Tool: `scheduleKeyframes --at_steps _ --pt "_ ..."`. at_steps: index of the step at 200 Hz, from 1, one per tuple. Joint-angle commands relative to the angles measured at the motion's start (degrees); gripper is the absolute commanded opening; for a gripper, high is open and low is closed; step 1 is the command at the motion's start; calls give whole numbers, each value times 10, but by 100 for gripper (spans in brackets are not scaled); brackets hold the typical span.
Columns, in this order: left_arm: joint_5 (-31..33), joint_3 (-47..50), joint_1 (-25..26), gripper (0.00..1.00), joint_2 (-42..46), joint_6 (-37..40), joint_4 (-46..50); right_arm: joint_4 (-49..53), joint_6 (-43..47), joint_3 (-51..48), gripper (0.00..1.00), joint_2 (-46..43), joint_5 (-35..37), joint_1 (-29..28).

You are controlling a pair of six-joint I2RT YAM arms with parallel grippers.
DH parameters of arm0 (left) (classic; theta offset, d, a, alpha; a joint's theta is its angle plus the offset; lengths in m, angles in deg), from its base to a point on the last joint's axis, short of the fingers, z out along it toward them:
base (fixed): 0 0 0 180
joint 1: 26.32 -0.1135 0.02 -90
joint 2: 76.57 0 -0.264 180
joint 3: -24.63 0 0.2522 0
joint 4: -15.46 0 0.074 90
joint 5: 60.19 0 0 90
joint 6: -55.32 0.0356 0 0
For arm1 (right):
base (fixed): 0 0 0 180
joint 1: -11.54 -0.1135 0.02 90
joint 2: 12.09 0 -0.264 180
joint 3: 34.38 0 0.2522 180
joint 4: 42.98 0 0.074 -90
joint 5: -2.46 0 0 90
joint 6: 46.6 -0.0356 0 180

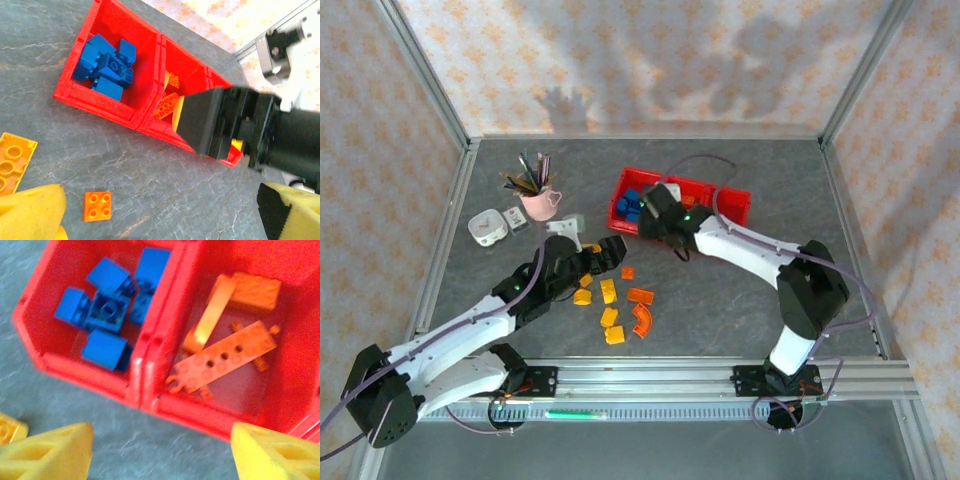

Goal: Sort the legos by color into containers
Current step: Place the lego in the container, then pick up the lego from the center of the table.

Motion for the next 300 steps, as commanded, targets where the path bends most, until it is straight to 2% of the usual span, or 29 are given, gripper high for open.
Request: scheduleKeyframes --at_steps 1,60,98,135,168,221,269,300 --pt "28 21 -3 99 33 -18 40 4 -33 -29 76 -15 13 -32" --pt "54 58 -3 99 107 -50 91 -7 -80 -38 81 31 13 -108" --pt "72 73 -3 99 142 -63 113 -21 -99 -23 81 82 -3 -125" --pt "84 77 -4 99 163 -66 129 -23 -116 1 77 124 1 -135" --pt "88 77 -4 99 168 -63 131 -7 -132 21 70 156 26 -135" --pt "90 73 -3 99 166 -58 133 -3 -134 39 54 189 22 -135" --pt "90 70 -4 99 165 -57 132 -4 -134 28 39 183 24 -136" --pt "84 64 -4 99 160 -57 132 -9 -132 21 34 165 30 -135"
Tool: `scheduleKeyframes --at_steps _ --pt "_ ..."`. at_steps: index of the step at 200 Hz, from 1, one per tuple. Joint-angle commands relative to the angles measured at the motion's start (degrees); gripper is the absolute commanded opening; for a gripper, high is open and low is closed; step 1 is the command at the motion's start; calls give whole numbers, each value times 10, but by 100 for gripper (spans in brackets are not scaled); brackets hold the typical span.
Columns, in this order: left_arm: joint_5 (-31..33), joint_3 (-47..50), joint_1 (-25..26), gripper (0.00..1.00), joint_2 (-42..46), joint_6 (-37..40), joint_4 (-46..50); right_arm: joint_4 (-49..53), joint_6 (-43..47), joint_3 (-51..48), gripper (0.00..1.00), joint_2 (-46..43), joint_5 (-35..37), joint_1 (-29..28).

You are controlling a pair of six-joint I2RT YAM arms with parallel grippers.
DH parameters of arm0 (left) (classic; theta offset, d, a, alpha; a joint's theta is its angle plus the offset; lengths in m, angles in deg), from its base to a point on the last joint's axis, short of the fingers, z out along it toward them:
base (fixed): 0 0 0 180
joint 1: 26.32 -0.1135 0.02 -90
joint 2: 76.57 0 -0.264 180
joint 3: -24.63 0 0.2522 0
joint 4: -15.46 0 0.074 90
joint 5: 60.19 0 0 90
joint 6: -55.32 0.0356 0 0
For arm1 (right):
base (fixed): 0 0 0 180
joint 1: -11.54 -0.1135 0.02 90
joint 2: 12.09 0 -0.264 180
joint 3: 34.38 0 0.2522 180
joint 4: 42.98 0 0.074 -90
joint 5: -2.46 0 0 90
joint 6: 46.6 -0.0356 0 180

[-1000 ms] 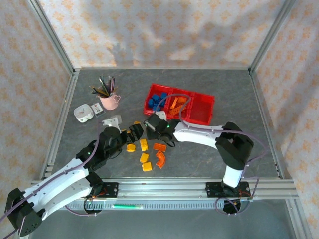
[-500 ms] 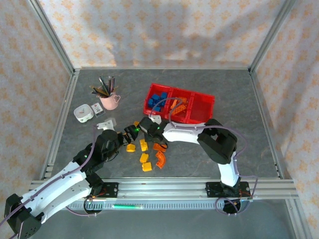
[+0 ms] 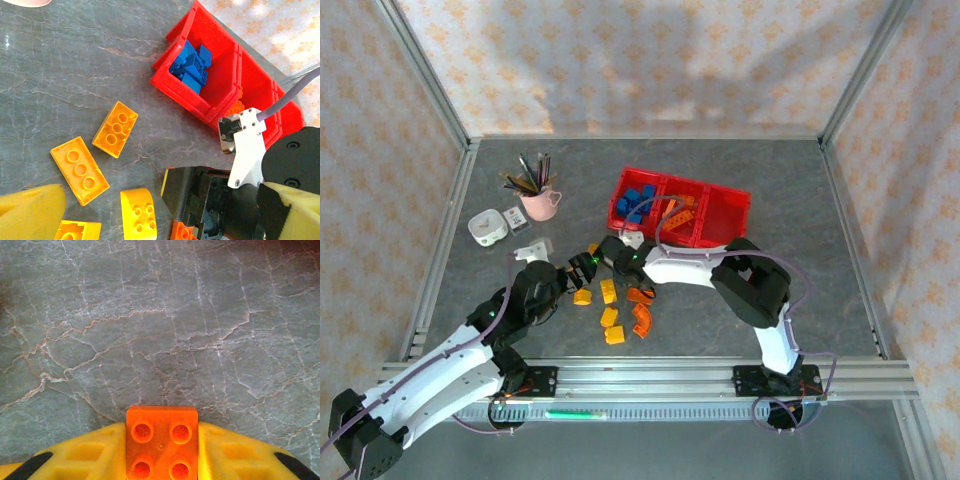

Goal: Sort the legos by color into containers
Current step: Pick up the lego from the center of the table, then place the lego in the container.

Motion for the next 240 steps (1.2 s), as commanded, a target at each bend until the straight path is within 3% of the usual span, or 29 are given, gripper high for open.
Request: scheduleKeyframes --at_steps 1,60,113,185,213,240 --pt "-12 -12 1 99 0 5 -12 -7 -3 -4 34 -7 11 -5" --pt "-42 -34 1 99 -23 20 -24 6 18 -20 33 -92 24 23" --pt "-77 -57 1 99 -89 38 -86 15 72 -16 33 -144 21 123" --pt "-118 -110 1 99 -216 64 -163 3 139 67 34 -83 9 233" --pt "-114 -122 1 99 -241 68 -181 13 148 110 40 -38 8 254" --pt "-116 -127 1 99 -253 69 -189 11 153 121 53 -35 -1 258"
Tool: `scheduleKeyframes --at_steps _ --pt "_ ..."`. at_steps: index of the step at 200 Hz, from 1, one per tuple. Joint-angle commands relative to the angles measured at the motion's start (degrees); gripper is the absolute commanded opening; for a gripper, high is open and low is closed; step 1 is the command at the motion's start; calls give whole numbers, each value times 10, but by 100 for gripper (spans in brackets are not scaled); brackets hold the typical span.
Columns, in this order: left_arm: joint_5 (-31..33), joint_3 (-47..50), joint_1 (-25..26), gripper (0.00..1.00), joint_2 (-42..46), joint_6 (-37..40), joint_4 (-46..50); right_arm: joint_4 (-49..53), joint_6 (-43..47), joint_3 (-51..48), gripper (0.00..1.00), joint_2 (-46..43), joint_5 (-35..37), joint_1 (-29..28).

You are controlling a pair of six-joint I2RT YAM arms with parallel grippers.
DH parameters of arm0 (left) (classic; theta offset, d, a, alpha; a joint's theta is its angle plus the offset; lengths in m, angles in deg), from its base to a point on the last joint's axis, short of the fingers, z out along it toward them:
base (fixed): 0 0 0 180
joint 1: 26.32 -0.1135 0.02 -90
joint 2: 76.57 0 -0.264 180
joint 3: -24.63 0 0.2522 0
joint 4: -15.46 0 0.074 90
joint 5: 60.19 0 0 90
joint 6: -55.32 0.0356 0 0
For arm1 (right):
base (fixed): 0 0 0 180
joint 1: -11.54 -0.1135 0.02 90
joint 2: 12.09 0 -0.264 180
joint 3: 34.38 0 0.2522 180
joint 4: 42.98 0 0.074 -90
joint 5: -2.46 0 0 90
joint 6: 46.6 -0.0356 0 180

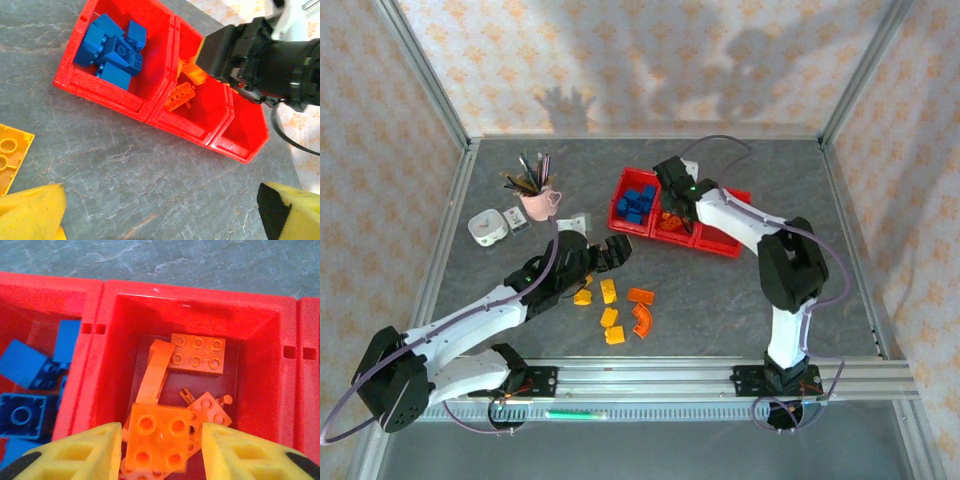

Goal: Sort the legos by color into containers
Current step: Place the lego in the container, then pick up the lego from the bottom-center of the table.

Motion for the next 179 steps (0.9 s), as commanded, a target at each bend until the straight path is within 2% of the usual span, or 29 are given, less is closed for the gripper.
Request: scheduleKeyframes --at_steps 1,22,74,179 --pt "-5 -21 1 99 -7 13 -27 13 14 20 53 0 1 2" --pt "-2 -22 0 99 -7 15 -26 1 16 1 58 -26 -17 1" --pt "7 -8 0 99 25 9 -12 -11 23 -65 63 -105 -33 -36" --pt "41 55 0 99 161 -25 86 -3 12 -202 70 -202 -47 -182"
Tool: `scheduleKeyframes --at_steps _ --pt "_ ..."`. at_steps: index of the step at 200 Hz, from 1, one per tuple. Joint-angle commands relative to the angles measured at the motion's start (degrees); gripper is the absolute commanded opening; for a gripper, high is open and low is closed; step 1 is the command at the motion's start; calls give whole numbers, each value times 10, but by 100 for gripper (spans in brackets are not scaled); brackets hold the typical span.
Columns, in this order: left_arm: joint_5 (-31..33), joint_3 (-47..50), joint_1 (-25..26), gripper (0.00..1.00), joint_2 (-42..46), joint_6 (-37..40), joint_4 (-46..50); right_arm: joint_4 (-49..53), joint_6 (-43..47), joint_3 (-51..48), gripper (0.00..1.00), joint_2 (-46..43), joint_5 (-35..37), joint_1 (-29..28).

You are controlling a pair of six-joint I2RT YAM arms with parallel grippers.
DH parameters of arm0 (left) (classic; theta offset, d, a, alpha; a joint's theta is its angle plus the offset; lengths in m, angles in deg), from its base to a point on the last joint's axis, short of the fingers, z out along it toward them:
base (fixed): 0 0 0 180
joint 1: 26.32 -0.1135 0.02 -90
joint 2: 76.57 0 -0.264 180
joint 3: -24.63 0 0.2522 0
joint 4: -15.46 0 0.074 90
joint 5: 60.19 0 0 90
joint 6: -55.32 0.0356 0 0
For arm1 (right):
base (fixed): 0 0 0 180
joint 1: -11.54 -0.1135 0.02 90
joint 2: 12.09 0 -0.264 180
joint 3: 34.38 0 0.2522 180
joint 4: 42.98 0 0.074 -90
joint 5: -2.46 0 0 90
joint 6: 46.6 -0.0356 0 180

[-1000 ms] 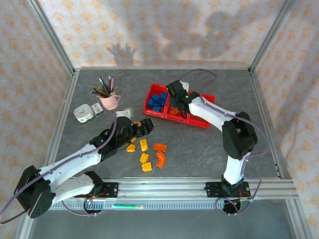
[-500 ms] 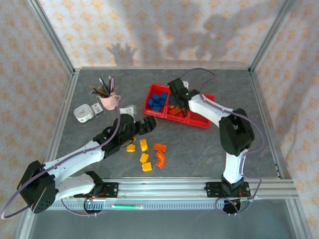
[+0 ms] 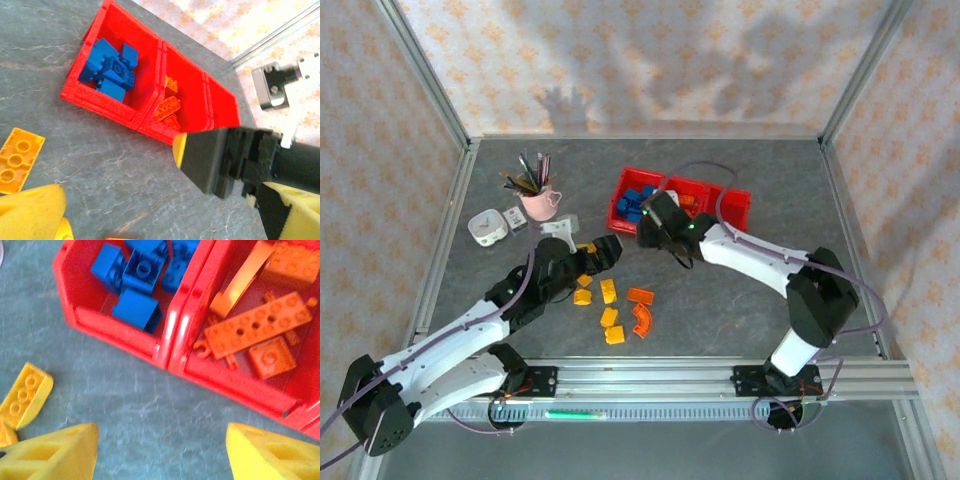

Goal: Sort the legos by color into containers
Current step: Pick up the lego from the bottom-center of the table.

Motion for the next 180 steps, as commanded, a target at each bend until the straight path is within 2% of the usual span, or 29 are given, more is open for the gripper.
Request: scheduleKeyframes --at_steps 1,79,115,140,180 --pt "25 17 0 99 33 -15 47 9 -2 -27 70 -23 6 -34" --pt "57 58 0 99 112 -46 102 -6 25 -76 79 9 -3 -130" --pt "62 65 0 99 125 -51 108 18 26 -72 82 39 6 -136" --pt "66 67 0 99 128 -52 112 12 36 -74 84 55 -14 -144" --pt "68 65 0 99 129 -51 115 18 28 -58 88 91 7 -145"
